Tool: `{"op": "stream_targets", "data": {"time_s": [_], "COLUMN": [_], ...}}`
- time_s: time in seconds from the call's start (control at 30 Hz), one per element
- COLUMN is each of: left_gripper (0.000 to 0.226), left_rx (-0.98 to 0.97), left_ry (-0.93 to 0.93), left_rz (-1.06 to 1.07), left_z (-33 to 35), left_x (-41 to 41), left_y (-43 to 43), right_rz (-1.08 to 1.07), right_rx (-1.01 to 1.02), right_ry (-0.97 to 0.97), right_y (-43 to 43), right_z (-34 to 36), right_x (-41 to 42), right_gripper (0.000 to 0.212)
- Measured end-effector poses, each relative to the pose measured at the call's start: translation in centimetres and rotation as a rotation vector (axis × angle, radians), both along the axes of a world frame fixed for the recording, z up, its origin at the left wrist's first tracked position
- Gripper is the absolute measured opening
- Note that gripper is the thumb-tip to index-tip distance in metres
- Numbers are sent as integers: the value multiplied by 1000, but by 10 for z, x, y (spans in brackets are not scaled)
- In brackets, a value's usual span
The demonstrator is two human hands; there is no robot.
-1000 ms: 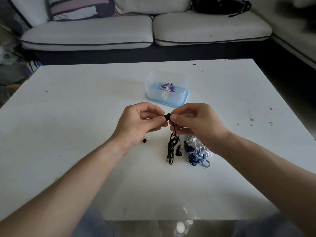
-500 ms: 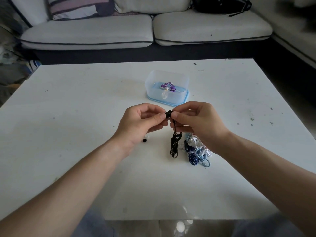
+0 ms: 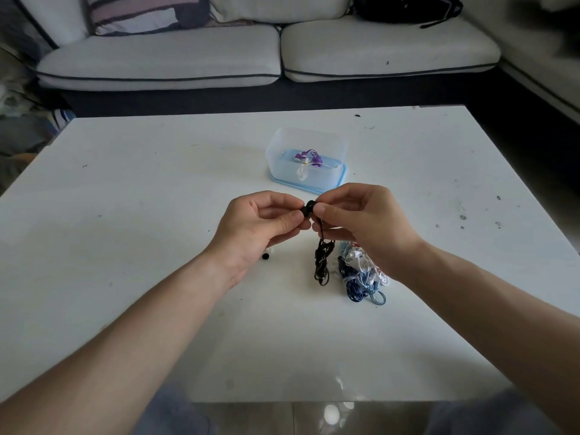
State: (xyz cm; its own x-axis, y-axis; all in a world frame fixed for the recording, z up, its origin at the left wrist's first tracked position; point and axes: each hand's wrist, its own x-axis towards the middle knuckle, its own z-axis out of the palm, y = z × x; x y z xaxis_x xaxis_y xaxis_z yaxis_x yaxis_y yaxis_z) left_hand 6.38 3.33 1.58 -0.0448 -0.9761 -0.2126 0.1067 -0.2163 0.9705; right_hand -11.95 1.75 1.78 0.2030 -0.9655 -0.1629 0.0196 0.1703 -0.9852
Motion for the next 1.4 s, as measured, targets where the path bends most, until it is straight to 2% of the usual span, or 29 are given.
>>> {"op": "stream_targets", "data": {"time_s": [0.4,0.93,1.13,1.4], "left_gripper": [15,13,14,14], "left_rx": [-6,17,-36,-36], "left_ry": [-31,-35,-76,-112], "left_rz": [12,62,28,43], "left_z": [1,-3,0,-1], "left_x": [-1,-6,-3,-4], "left_y": [2,1,-1,0], "right_rz": [20,-35,4,-11], "right_rx": [-30,-41,-17,-73], "right_ry": [46,70,31,112], "right_y": [-1,3,1,2], "right_z": [-1,-5,1,-3], "right_x": [-1,4,0,3], "right_gripper": [2,8,8,6]}}
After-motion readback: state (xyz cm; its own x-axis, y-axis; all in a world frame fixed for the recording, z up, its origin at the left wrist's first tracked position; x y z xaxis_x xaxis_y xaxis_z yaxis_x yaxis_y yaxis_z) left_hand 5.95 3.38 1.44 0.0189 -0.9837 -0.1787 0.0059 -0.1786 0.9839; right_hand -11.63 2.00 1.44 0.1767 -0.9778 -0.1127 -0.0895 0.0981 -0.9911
